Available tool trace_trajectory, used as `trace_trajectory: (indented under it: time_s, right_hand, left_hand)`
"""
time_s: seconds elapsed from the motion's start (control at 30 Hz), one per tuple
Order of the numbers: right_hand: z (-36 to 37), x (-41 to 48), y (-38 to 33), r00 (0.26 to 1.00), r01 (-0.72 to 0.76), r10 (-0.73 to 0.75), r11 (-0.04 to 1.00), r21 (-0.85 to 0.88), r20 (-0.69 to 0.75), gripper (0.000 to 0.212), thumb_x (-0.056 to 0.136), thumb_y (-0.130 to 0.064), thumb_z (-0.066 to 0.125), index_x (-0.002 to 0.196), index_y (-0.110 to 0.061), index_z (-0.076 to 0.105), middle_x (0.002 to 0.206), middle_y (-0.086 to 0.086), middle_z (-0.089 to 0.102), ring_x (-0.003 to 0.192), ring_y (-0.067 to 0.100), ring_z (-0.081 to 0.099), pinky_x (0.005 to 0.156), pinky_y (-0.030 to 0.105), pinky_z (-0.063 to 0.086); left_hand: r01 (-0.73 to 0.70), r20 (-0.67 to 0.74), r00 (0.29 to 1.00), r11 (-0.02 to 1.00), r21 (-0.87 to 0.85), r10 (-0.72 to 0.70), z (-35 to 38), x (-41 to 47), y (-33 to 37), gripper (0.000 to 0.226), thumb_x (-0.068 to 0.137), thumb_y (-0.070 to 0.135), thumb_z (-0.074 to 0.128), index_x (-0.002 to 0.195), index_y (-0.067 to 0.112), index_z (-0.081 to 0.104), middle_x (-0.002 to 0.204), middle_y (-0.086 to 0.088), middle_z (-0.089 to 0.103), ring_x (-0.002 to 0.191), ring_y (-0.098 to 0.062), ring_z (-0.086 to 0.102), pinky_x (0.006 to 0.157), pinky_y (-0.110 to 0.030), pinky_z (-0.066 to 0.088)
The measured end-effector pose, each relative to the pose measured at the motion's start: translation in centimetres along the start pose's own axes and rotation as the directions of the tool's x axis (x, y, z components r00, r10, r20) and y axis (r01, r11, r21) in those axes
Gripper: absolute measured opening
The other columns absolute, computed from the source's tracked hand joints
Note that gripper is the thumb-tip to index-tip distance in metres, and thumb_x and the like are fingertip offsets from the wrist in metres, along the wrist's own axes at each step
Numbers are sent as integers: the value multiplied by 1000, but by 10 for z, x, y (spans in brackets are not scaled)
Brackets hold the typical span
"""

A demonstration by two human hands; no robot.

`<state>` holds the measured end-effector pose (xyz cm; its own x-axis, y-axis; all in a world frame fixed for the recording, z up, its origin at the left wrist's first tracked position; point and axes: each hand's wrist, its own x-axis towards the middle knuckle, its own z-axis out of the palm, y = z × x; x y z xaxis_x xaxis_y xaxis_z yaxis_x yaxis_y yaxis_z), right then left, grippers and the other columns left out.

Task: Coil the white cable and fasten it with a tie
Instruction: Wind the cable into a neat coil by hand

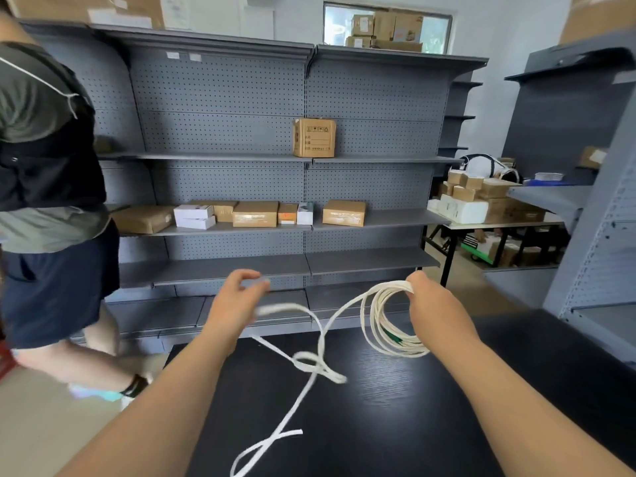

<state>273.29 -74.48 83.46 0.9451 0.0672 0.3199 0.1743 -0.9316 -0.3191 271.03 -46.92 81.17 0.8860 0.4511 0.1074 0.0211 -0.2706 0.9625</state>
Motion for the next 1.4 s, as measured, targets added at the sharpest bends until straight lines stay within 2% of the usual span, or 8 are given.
trace_trajectory:
  time_s: [0.1,0.17,0.53,0.77,0.97,1.1,1.3,1.4]
  right_hand:
    - [0,0,-2,1000,11,-11,1000,-19,-3,13,99,-8,31,90,-17,36,72,2,45,58,18,41,45,28,21]
    - [1,-1,-3,1000,13,-13,1000,-28,7,14,98,-7,31,89,-16,36,69,0,42,57,16,39,45,28,21]
    - [8,-2,-16,998,62,-62,998,-20,29,13,98,-7,31,90,-15,38,75,2,44,63,23,45,46,29,23]
    - [0,-1,-22,997,77,-78,996,34,27,12,100,-14,33,90,-19,36,70,-1,42,57,12,39,46,27,22]
    - [-3,-3,-24,996,80,-81,996,41,26,12,100,-14,34,90,-18,38,71,0,45,57,13,41,46,27,24]
    - [1,-3,-18,998,63,-64,998,11,31,13,99,-11,33,89,-17,37,70,0,43,56,14,39,45,28,21]
    - [5,-5,-15,997,50,-45,996,-77,67,16,94,0,34,88,-15,33,68,-1,35,55,16,38,45,25,19]
    - [9,-8,-18,993,58,-45,991,-119,111,20,91,4,35,90,-15,30,75,0,37,66,23,43,45,24,19]
  left_hand:
    - [-207,199,974,788,580,109,-4,-7,1,29,77,52,67,100,38,56,76,7,54,74,-15,57,68,-29,44]
    - [-253,288,956,660,707,58,-3,-12,8,33,74,63,62,98,40,60,87,11,57,86,-12,58,75,-28,44]
    - [-545,498,832,533,647,246,68,-50,-8,27,92,46,47,99,24,59,105,4,56,98,-18,57,81,-32,47]
    - [-427,430,890,604,673,151,92,-66,-14,55,70,64,65,98,21,43,104,4,52,85,-16,51,70,-27,39]
    - [-397,389,910,579,713,144,97,-52,-22,13,94,20,49,103,11,46,109,-9,58,98,-30,58,74,-35,41]
    - [-380,372,920,526,761,126,90,-39,-23,11,94,8,47,103,8,52,107,-12,64,99,-31,61,75,-34,44]
    - [-366,274,930,676,640,244,63,-30,11,21,97,24,45,99,8,59,91,-10,66,87,-28,61,68,-29,44]
    - [-326,212,941,878,350,265,53,-30,31,15,98,18,44,104,17,58,81,-1,63,67,-11,64,59,-15,45]
